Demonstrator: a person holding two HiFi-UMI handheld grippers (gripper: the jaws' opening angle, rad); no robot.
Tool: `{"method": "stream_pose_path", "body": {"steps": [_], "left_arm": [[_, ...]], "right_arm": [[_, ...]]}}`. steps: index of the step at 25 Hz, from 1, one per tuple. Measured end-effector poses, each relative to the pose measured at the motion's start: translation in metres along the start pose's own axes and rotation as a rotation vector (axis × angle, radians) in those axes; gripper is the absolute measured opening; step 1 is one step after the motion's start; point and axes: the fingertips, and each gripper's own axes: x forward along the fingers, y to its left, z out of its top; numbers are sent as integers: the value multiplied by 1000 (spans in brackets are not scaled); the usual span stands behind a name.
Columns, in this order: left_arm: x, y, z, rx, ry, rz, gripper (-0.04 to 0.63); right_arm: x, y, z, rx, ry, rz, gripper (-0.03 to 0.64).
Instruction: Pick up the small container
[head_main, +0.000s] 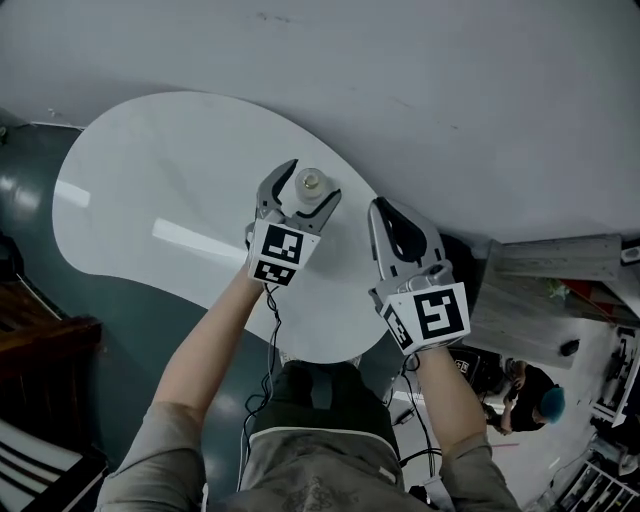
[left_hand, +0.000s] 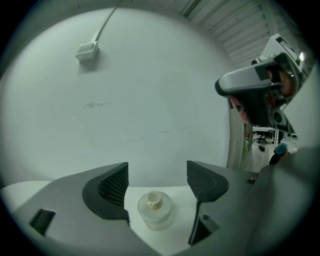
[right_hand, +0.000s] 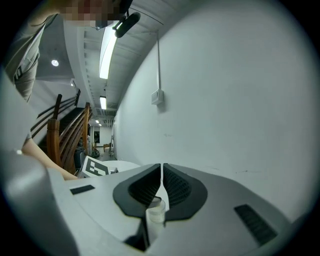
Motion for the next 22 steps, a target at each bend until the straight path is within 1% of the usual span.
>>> {"method": "stream_pose_path", "body": {"steps": [3, 5, 10, 13, 16, 17, 19, 22], "left_arm": [[12, 7, -16, -51, -11, 23, 344], [21, 7, -25, -63, -8, 24, 344], [40, 10, -51, -52, 27, 62, 344], [50, 7, -66, -62, 50, 49, 344], [58, 9, -76, -22, 57, 64, 344], [60, 11, -80, -29, 60, 68, 344], [66, 13, -88, -68, 65, 70, 344], [73, 14, -92, -114, 60, 46, 344]], "right_arm": [[3, -6, -22, 26, 18, -3, 35], [4, -9, -37, 27, 34, -2, 35], [4, -15, -65, 54, 50, -19, 35], [0, -18, -75, 57, 58, -27, 35], [-1, -19, -87, 55, 79, -23, 35], [-2, -18, -91, 54, 88, -18, 35], [-4, -19, -98, 46, 104, -11, 35], [-8, -20, -106, 43, 123, -13, 35]]}}
